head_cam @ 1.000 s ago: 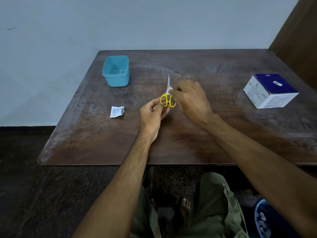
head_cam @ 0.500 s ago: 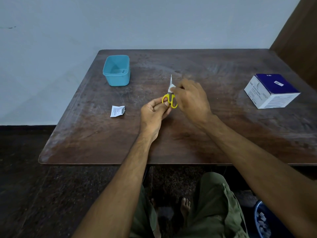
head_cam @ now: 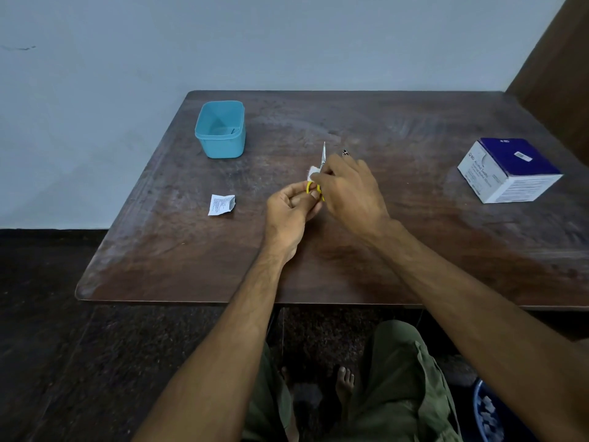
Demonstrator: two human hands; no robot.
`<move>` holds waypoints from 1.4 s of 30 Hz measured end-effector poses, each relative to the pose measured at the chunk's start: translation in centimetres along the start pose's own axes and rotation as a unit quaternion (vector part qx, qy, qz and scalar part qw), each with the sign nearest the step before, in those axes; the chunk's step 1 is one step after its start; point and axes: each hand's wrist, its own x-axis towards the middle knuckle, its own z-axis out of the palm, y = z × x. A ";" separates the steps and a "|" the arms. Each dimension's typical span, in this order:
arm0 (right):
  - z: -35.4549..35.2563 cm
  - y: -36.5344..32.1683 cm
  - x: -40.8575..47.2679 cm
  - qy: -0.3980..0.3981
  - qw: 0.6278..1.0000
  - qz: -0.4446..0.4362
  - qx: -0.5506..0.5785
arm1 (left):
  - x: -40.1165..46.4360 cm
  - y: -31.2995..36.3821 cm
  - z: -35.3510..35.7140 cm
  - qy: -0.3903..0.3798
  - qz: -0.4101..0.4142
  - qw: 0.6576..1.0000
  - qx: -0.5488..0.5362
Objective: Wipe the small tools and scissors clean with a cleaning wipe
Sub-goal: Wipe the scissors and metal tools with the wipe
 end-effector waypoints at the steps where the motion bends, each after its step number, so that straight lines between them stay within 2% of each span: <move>1: 0.0 0.3 0.0 0.006 1.000 -0.003 0.001 | 0.0 0.0 0.0 0.001 0.000 1.000 -0.001; 5: 0.3 1.9 0.4 -0.027 0.997 0.044 0.049 | 0.0 0.0 0.0 0.005 0.002 1.000 -0.005; 9: 0.2 1.8 0.1 -0.032 0.982 0.079 0.168 | 0.0 0.2 -0.2 0.013 0.003 1.000 -0.022; 13: -0.4 2.7 -0.8 -0.021 0.935 0.163 0.314 | -0.1 0.2 -0.2 0.005 0.007 1.000 -0.028; 16: -0.8 2.8 -0.1 -0.038 0.903 0.222 0.366 | 0.1 0.2 -0.3 0.004 0.007 0.999 -0.043; 25: -0.5 0.2 -2.6 0.080 0.918 0.184 0.341 | 0.0 0.4 -0.4 0.024 0.004 0.994 -0.107; 34: 0.3 -1.7 -2.9 0.084 0.936 0.188 0.287 | 0.1 0.5 -0.3 0.037 -0.005 0.992 -0.124; 39: 0.7 -2.1 -3.4 0.063 0.967 0.135 0.208 | 0.0 0.3 0.0 0.041 0.000 0.995 -0.094; 42: 0.7 -1.2 -2.9 0.079 0.969 0.135 0.189 | 0.0 0.4 -0.1 0.030 0.002 0.995 -0.091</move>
